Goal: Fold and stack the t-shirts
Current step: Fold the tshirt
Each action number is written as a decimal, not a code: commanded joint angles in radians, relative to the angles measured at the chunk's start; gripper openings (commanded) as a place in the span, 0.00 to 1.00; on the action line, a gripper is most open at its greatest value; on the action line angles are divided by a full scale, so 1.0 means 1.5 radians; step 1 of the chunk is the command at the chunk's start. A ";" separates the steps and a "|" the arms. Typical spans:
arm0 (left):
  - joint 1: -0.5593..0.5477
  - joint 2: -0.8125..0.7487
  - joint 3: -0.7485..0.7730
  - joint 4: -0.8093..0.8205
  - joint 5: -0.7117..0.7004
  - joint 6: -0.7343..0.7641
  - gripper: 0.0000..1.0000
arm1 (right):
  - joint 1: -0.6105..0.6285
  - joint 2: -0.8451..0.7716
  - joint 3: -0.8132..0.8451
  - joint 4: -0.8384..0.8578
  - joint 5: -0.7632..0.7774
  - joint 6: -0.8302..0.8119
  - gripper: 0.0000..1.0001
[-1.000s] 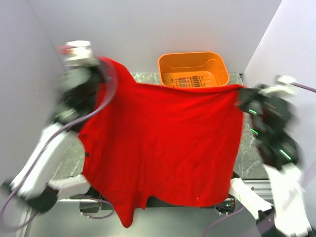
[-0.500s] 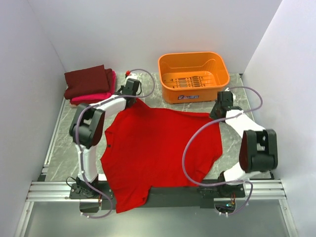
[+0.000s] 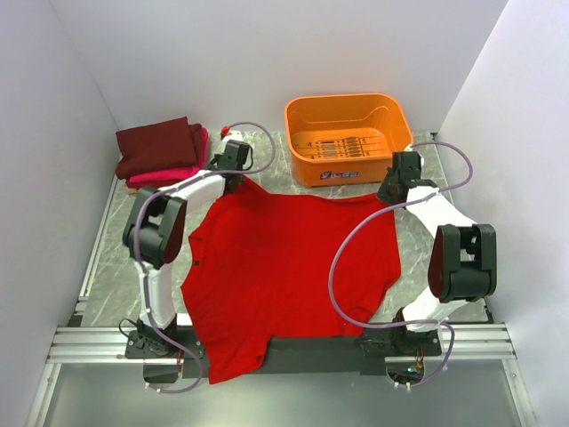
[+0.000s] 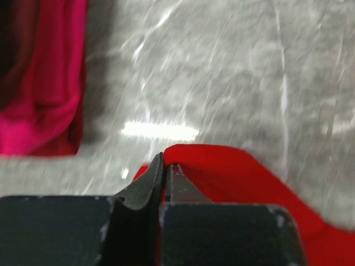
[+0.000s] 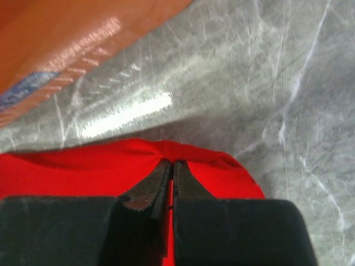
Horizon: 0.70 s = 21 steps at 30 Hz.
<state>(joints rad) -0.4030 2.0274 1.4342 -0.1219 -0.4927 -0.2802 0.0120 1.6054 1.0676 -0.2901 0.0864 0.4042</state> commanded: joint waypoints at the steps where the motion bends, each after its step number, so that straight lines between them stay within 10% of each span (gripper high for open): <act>1: 0.001 -0.096 -0.030 -0.026 0.011 -0.066 0.01 | -0.005 -0.039 0.007 -0.027 -0.006 -0.010 0.00; 21: -0.114 -0.257 -0.175 -0.378 -0.157 -0.395 0.01 | -0.005 -0.188 -0.077 -0.145 -0.013 -0.020 0.00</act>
<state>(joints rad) -0.5488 1.7073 1.1500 -0.5339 -0.6342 -0.7269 0.0124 1.3651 0.9592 -0.4664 0.0505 0.3943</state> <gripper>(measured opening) 0.024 0.016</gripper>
